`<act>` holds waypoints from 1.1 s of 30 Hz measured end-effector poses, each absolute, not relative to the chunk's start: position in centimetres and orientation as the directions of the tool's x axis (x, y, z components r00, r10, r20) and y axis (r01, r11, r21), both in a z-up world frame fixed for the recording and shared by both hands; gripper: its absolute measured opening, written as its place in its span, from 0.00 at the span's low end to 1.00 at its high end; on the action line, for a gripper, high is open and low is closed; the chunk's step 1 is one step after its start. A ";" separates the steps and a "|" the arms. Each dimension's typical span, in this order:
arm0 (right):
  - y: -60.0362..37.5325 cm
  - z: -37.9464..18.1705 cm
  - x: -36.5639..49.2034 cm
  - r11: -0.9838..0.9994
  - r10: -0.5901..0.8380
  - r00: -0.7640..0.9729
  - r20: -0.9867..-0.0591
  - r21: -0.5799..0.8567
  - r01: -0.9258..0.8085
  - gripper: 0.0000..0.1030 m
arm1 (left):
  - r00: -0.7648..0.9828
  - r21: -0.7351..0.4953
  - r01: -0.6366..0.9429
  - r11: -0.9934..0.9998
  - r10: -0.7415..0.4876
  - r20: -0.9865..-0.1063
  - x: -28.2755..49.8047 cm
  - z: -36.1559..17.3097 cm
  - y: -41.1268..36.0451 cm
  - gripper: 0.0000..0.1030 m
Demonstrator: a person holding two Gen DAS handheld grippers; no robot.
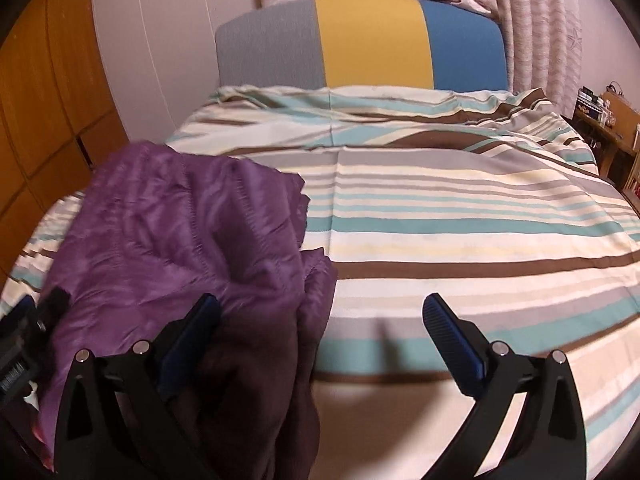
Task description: Fold large clothes
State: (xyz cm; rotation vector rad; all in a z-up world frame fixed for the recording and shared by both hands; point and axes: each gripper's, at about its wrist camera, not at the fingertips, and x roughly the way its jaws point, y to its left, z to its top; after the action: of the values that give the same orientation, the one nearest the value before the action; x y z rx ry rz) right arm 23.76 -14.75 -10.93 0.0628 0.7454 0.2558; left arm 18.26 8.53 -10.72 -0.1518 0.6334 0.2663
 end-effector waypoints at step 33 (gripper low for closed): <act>-18.4 -4.7 7.0 0.888 0.455 0.678 -0.577 0.233 -0.397 0.98 | 0.822 -0.122 -0.212 0.970 0.109 -0.559 3.0 -5.7 4.6 0.97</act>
State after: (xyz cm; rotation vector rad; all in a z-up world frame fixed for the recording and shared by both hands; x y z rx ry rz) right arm 6.97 -18.35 -4.72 0.0916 0.6730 0.4789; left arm 3.00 4.61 -5.70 -0.1824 0.5817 0.1720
